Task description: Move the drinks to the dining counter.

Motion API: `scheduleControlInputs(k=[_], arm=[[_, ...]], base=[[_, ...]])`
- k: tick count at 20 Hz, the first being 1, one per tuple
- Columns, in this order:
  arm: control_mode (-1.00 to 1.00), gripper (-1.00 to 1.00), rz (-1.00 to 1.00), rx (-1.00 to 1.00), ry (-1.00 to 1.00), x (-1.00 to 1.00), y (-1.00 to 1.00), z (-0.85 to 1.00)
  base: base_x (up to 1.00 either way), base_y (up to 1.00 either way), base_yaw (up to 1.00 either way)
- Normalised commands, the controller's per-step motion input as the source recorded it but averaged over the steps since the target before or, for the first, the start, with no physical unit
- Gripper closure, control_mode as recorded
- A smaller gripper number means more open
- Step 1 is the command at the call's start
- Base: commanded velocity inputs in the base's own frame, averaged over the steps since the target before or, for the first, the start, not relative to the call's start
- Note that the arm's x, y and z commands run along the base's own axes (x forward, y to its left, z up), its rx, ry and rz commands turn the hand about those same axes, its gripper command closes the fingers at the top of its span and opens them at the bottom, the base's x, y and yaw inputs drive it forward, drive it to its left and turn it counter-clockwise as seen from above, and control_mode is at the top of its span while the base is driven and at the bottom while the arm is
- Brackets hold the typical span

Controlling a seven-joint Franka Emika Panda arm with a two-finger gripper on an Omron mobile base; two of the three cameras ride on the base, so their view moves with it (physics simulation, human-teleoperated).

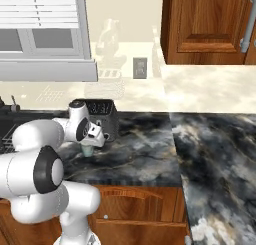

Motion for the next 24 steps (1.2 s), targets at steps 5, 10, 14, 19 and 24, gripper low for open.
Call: scheduleControlInputs(k=[5,10,14,19,24], arm=[[-1.00,1.00,0.00,0.05,-0.11,-0.46,-0.20,0.88],[-1.00,1.00,0.00,0.08,0.00,-0.49,-0.21,1.00],[-1.00,1.00,0.00,0.08,0.08,-0.39,-0.21,1.00],[-1.00,1.00,0.00,0.04,0.04,-0.33,-0.05,0.42],[-1.00,1.00,-0.06,0.00,0.00,-0.20,-0.11,0.27]], base=[[0.00,0.00,0.00],[0.00,0.00,0.00],[0.00,0.00,0.00],[0.00,0.00,0.00],[0.00,0.00,0.00]])
